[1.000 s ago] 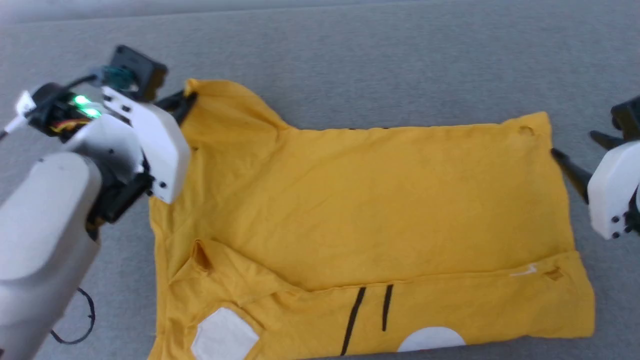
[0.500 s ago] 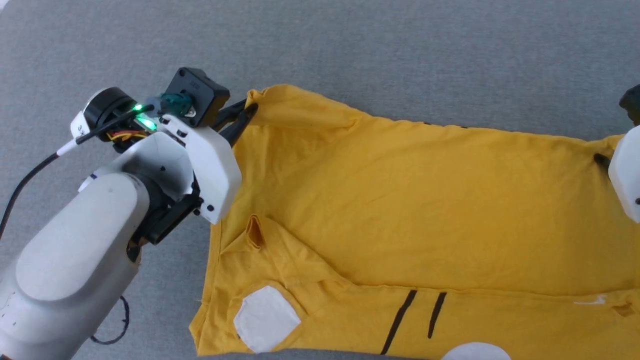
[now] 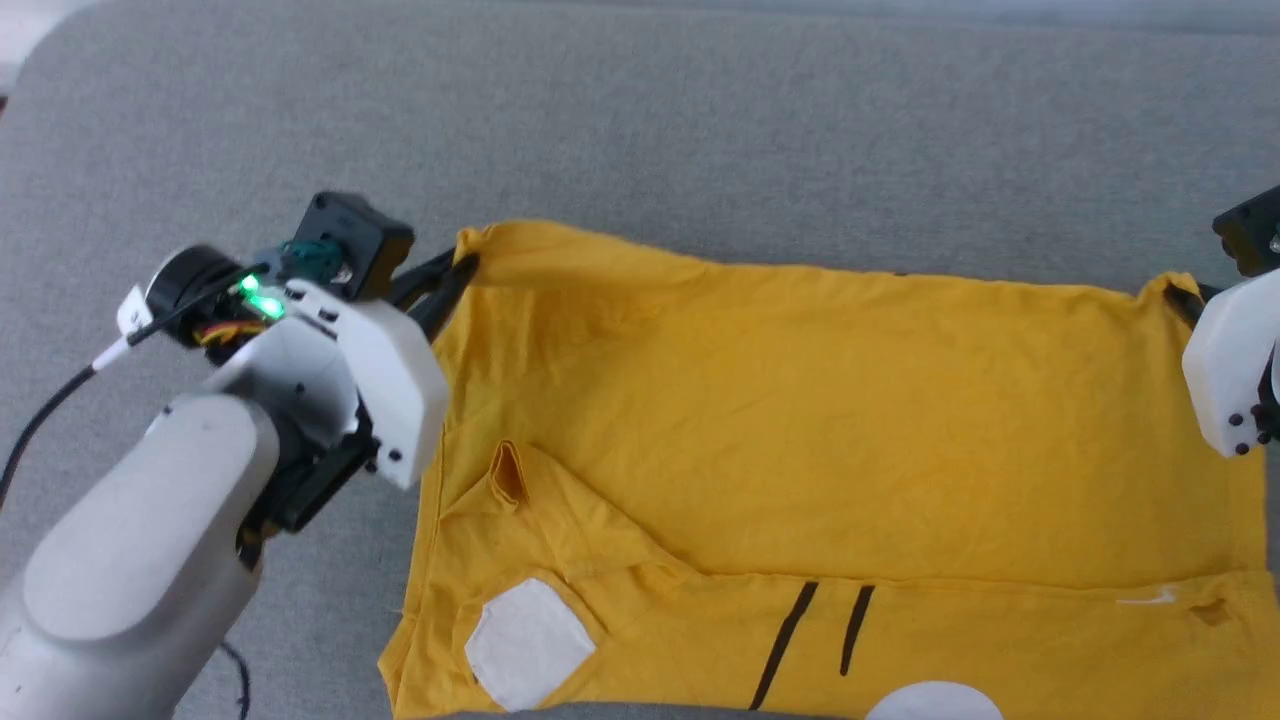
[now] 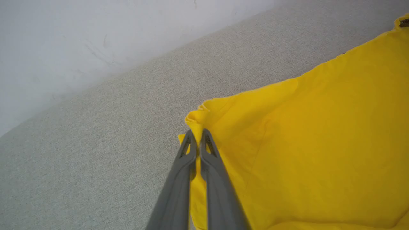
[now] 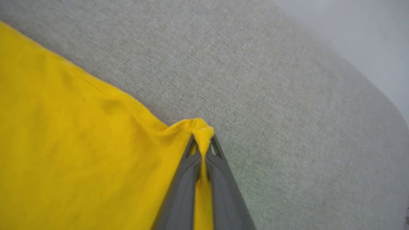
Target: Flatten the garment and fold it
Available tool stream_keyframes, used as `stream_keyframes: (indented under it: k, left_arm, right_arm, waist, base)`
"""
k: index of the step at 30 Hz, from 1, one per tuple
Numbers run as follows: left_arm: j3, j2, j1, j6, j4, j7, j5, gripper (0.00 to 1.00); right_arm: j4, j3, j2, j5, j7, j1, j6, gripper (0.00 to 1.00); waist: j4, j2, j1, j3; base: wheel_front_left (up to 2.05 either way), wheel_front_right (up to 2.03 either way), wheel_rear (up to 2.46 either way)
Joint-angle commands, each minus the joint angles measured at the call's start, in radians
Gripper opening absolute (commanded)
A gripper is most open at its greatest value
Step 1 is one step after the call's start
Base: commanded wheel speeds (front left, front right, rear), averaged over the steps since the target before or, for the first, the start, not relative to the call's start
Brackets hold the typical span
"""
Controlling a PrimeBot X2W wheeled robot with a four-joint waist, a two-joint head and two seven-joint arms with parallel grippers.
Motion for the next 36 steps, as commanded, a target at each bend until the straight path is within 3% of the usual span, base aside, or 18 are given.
stream_keyframes:
  k: [1,9,20,28,36]
  left_arm:
    - [0.008,0.011,0.029,0.010,-0.003,-0.005,-0.010,0.00]
    - [0.033,0.093,0.192,0.069,-0.077,0.001,-0.065,0.00]
    - [0.012,0.220,0.433,0.113,-0.183,0.049,-0.138,0.00]
    - [-0.042,0.223,0.525,0.107,-0.168,0.063,-0.156,0.00]
    - [-0.095,0.183,0.511,0.061,-0.077,0.055,-0.125,0.00]
  right_arm:
    - [0.000,-0.013,0.011,0.001,-0.028,0.019,-0.001,0.00]
    - [-0.078,-0.170,0.061,-0.015,-0.162,0.190,-0.001,0.00]
    - [-0.265,-0.325,0.134,-0.040,-0.109,0.546,-0.001,0.00]
    - [-0.311,-0.315,0.110,-0.070,-0.037,0.657,-0.001,0.00]
    - [-0.290,-0.269,0.087,-0.090,-0.024,0.654,-0.001,0.00]
  waist:
    - [-0.034,0.0000,-0.0002,-0.067]
    - [-0.066,0.0000,-0.0002,-0.195]
    - [-0.074,0.0000,-0.0002,-0.248]
    - [-0.080,0.0000,-0.0002,-0.236]
    - [-0.078,0.0000,-0.0002,-0.223]
  base:
    - [0.00,0.00,0.00]
    - [0.00,0.00,0.00]
    - [0.00,0.00,0.00]
    - [0.00,0.00,0.00]
    - [0.00,0.00,0.00]
